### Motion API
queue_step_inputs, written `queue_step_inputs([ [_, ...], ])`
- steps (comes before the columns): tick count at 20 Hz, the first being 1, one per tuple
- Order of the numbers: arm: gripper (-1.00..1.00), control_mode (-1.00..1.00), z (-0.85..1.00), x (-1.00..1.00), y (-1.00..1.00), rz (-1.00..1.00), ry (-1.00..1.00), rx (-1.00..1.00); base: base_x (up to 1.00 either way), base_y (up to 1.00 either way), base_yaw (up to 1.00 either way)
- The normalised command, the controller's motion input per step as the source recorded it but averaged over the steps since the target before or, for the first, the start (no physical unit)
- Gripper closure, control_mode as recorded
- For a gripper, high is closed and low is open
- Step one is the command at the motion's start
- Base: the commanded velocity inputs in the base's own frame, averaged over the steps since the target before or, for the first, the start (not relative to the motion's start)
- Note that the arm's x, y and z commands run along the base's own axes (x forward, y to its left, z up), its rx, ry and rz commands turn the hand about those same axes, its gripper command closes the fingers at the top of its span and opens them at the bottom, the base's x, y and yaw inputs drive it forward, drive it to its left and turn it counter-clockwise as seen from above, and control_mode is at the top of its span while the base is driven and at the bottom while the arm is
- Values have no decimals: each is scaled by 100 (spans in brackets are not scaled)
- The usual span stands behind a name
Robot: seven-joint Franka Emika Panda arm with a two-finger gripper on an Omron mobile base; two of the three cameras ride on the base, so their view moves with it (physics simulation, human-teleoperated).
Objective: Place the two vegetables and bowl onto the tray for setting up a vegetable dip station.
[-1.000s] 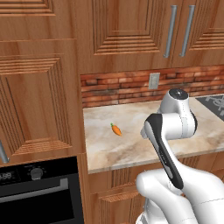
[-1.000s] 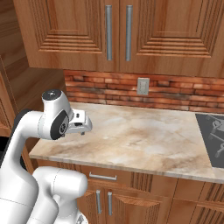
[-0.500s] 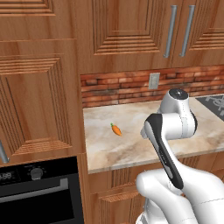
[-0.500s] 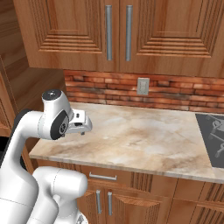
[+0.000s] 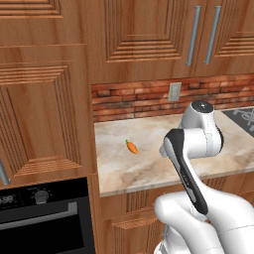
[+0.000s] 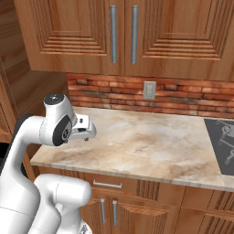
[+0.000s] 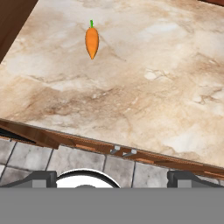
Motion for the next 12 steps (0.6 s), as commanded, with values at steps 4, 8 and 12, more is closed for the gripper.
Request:
queue_step_inputs([
  [4,-100,-100,0,0,0,0,0,0,0,0,0],
  [8,-100,-100,0,1,2,0,0,-1,0,0,0],
  [12,-100,-100,2,4,13,1,-6,0,0,0,0],
])
